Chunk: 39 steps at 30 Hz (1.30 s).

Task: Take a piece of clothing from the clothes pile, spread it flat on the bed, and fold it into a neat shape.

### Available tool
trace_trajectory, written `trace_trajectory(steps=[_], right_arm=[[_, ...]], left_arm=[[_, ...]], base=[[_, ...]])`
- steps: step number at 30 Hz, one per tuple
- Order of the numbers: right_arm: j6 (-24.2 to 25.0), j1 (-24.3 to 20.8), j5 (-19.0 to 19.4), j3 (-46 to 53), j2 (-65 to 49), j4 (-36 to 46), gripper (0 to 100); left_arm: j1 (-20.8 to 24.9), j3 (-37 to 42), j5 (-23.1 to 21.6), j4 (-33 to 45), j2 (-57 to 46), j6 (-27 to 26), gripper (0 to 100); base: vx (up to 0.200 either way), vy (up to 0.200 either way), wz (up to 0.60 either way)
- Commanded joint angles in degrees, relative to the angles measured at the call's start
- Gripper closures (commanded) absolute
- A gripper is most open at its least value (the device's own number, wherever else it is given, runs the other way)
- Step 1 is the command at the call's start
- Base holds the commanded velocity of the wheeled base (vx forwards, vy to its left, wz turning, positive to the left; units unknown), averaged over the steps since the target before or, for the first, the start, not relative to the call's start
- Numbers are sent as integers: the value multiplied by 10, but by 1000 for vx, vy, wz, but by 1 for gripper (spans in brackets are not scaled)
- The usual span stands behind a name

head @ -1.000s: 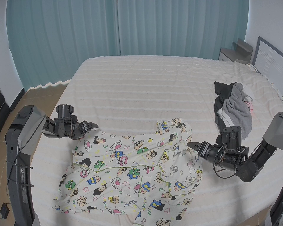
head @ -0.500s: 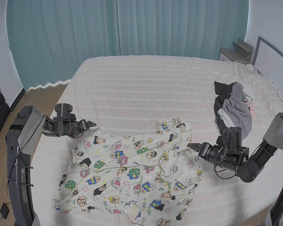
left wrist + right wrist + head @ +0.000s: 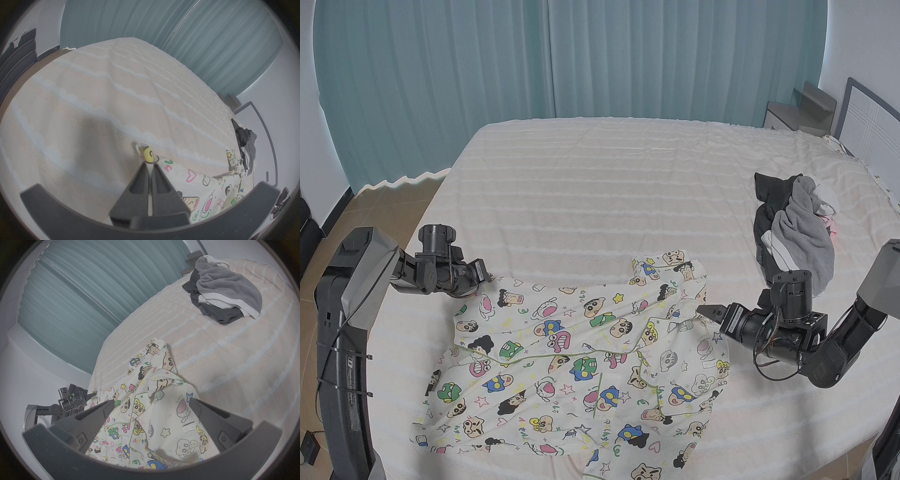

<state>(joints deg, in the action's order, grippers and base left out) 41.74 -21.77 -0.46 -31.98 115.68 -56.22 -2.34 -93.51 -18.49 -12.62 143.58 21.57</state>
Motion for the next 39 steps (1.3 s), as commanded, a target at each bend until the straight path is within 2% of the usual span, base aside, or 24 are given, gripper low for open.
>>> trace_trajectory(steps=[1, 4, 9, 14, 24, 26, 28, 39], right_arm=[[0, 0, 1, 1, 4, 0, 0], [0, 0, 1, 1, 4, 0, 0], [1, 0, 1, 0, 4, 0, 0], [1, 0, 2, 1, 4, 0, 0], [1, 0, 2, 0, 4, 0, 0], [1, 0, 2, 0, 4, 0, 0], [1, -1, 2, 0, 5, 0, 0], [1, -1, 3, 1, 5, 0, 0]], left_arm=[[-5, -9, 1, -1, -2, 1, 100], [-6, -30, 7, 0, -2, 3, 100], [-6, -69, 43, 0, 8, 9, 100], [-11, -103, 47, 6, 20, 24, 100], [-26, -202, 54, 75, 40, 30, 100], [-26, -202, 54, 75, 40, 30, 100], [-31, -211, 74, 83, 56, 31, 100], [-36, -211, 75, 104, 60, 39, 100]], base=[[0, 0, 0], [0, 0, 0], [0, 0, 0], [0, 0, 0], [0, 0, 0], [0, 0, 0], [0, 0, 0], [0, 0, 0]])
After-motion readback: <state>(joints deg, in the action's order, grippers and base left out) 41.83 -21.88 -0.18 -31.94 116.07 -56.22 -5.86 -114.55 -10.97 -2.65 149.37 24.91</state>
